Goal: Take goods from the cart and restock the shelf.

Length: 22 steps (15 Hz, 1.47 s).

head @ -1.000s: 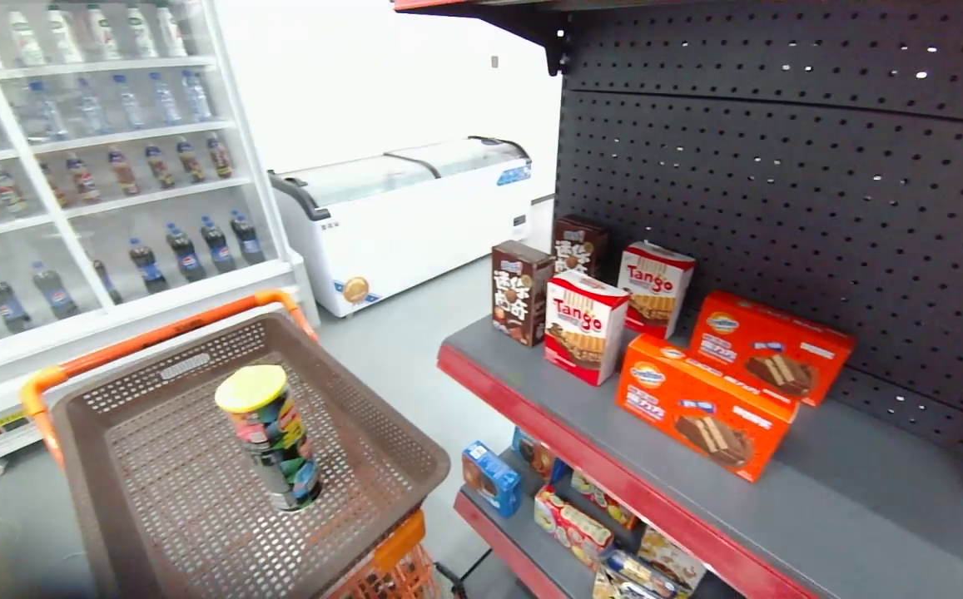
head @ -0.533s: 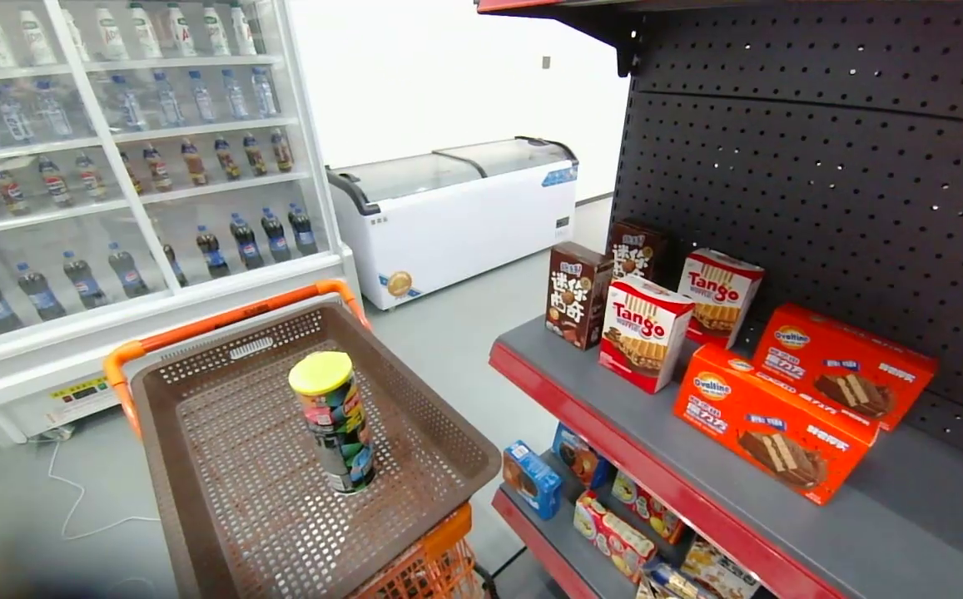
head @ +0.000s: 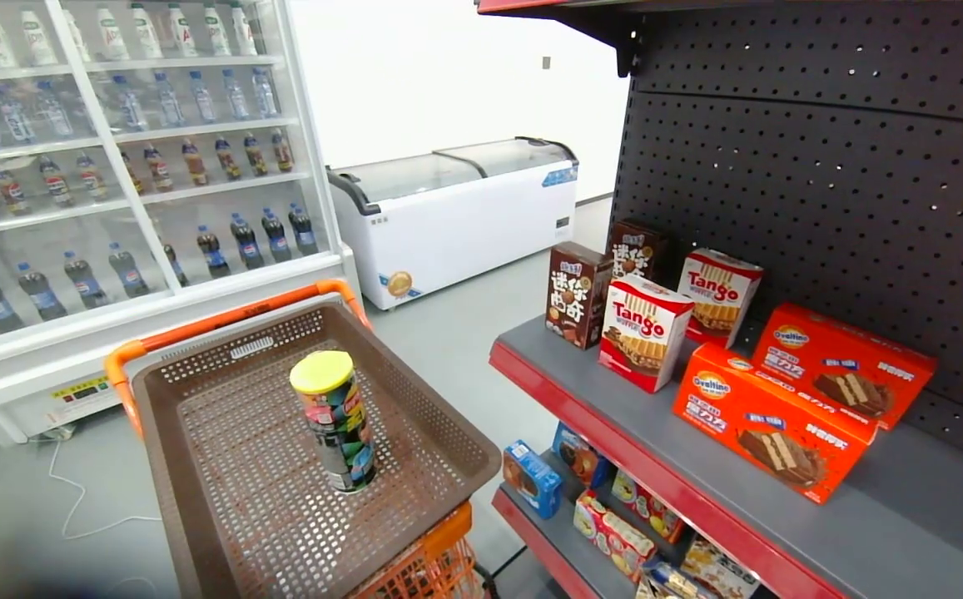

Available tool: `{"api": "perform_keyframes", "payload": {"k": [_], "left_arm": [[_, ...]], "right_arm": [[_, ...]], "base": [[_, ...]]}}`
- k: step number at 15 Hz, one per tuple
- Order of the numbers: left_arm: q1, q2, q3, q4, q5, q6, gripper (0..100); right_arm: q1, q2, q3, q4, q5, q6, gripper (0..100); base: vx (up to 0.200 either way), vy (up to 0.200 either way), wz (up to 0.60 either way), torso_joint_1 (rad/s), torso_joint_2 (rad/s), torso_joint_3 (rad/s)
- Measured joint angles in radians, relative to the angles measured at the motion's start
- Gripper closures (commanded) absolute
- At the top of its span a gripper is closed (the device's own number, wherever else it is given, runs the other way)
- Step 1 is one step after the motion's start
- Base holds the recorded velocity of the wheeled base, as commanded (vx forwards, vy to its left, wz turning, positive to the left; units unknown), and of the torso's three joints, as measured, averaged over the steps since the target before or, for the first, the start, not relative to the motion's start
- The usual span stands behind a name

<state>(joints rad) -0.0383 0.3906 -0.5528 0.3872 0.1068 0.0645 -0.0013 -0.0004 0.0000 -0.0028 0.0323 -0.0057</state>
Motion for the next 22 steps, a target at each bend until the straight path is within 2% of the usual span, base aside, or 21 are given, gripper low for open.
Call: {"api": "perform_keyframes", "payload": {"k": [2, 3, 5, 6, 7, 8, 10, 11, 13, 15, 17, 19, 21, 22], "left_arm": [[-0.035, 0.171, -0.061, 0.012, 0.0, -0.03, 0], [-0.039, 0.249, -0.077, -0.01, -0.029, -0.04, 0], [-0.01, 0.409, -0.092, -0.15, -0.199, -0.048, 0], [0.016, 0.481, -0.092, -0.234, -0.286, -0.042, 0], [0.046, 0.55, -0.082, -0.315, -0.354, -0.021, 0], [0.078, 0.624, -0.061, -0.403, -0.387, 0.024, 0], [0.13, 0.764, 0.001, -0.588, -0.414, 0.094, 0], [0.15, 0.835, 0.04, -0.684, -0.42, 0.113, 0], [0.17, 0.957, 0.107, -0.856, -0.425, 0.127, 0], [0.176, 1.083, 0.155, -1.002, -0.426, 0.131, 0], [0.165, 1.189, 0.171, -1.106, -0.427, 0.128, 0], [0.132, 1.268, 0.157, -1.149, -0.427, 0.11, 0], [0.101, 1.328, 0.122, -1.15, -0.427, 0.083, 0], [0.091, 1.347, 0.109, -1.151, -0.428, 0.08, 0]], "right_arm": [[0.0, 0.0, 0.0, 0.0, -0.001, 0.0, 0], [0.0, 0.0, 0.0, 0.001, 0.0, 0.0, 0], [-0.001, 0.0, 0.0, 0.0, -0.001, 0.0, 0], [0.0, 0.0, 0.0, 0.0, 0.0, 0.0, 0], [0.0, 0.0, 0.0, 0.0, 0.0, 0.0, 0], [-0.001, 0.0, 0.0, 0.0, -0.001, 0.0, 0], [0.0, 0.0, 0.0, 0.0, 0.0, 0.0, 0], [0.0, 0.0, 0.0, 0.0, -0.001, 0.0, 0], [0.0, 0.0, 0.0, 0.0, -0.001, 0.0, 0], [0.0, 0.0, 0.0, 0.0, 0.0, 0.0, 0], [0.0, 0.0, 0.0, 0.0, -0.001, 0.0, 0], [-0.001, 0.0, 0.0, 0.0, 0.0, 0.0, 0], [-0.001, 0.0, 0.0, 0.0, -0.001, 0.0, 0], [-0.001, 0.0, 0.0, 0.0, 0.0, 0.0, 0]], "base": [[0.0, 0.0, 0.0, 0.0, 0.0, 0.0], [0.0, 0.0, 0.0, 0.0, 0.0, 0.0], [0.0, 0.0, 0.0, 0.0, 0.0, 0.0], [0.0, 0.0, 0.0, 0.0, 0.0, 0.0], [0.0, 0.0, 0.0, 0.0, 0.0, 0.0], [0.0, 0.0, 0.0, 0.0, 0.0, 0.0], [0.0, 0.0, 0.0, 0.0, 0.0, 0.0], [0.0, 0.0, 0.0, 0.0, 0.0, 0.0], [0.0, 0.0, 0.0, 0.0, 0.0, 0.0], [0.0, 0.0, 0.0, 0.0, 0.0, 0.0], [0.0, 0.0, 0.0, 0.0, 0.0, 0.0], [0.0, 0.0, 0.0, 0.0, 0.0, 0.0], [0.0, 0.0, 0.0, 0.0, 0.0, 0.0], [0.0, 0.0, 0.0, 0.0, 0.0, 0.0]]}}
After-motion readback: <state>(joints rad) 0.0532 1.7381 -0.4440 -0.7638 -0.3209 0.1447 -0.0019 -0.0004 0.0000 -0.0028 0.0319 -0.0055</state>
